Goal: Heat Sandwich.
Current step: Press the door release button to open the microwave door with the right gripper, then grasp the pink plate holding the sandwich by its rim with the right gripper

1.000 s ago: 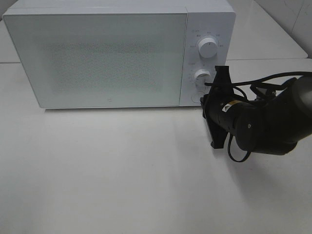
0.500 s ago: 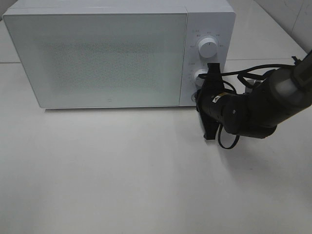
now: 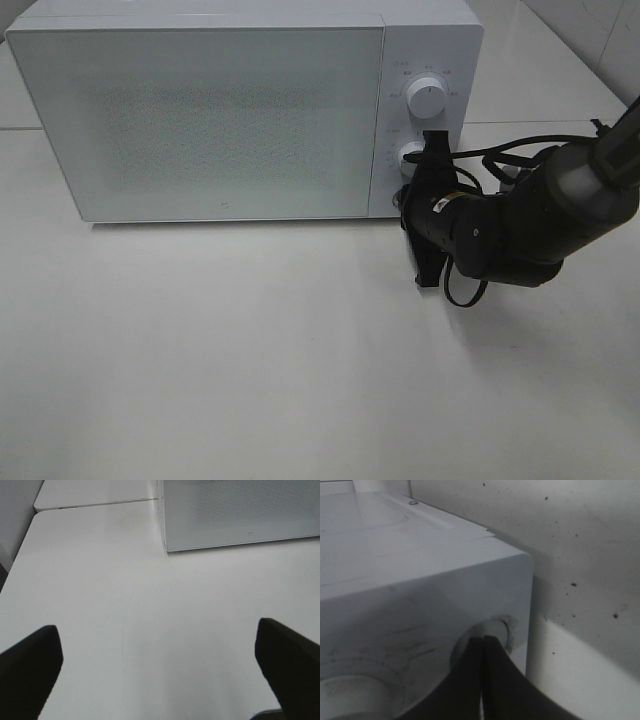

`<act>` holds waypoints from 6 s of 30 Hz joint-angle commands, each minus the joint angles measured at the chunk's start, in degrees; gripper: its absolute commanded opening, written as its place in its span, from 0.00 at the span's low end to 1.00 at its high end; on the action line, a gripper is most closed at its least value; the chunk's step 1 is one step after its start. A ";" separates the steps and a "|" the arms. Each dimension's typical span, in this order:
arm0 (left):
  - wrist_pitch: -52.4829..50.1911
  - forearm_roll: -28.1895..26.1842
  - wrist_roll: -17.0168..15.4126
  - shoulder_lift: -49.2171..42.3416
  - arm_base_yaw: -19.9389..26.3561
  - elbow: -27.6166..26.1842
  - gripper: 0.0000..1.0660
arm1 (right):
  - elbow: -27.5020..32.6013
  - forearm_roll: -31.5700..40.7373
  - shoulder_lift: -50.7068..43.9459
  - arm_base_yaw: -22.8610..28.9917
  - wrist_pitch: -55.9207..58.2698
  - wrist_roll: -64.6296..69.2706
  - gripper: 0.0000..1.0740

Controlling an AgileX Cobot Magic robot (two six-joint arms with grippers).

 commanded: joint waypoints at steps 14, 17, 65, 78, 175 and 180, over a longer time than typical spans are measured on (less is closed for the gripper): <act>-0.57 -0.40 -0.23 -1.26 0.29 0.06 0.95 | -6.19 0.74 3.55 -0.52 -17.88 0.29 0.00; -0.57 -0.40 -0.23 -1.26 0.29 0.06 0.95 | -7.91 0.74 4.13 -0.52 -16.96 -0.86 0.00; -0.57 -0.40 -0.23 -1.26 0.29 0.06 0.95 | 0.97 -1.26 -5.79 0.74 6.53 -0.74 0.01; -0.57 -0.40 -0.23 -1.26 0.29 0.06 0.95 | 4.18 -0.46 -17.07 0.86 24.52 -12.95 0.01; -0.57 -0.40 -0.23 -1.26 0.29 0.06 0.95 | -11.92 -27.10 -28.65 1.83 92.25 -149.43 0.82; -0.57 -0.40 -0.23 -1.26 0.29 0.06 0.95 | -12.89 -31.00 -28.65 4.47 90.70 -149.03 0.81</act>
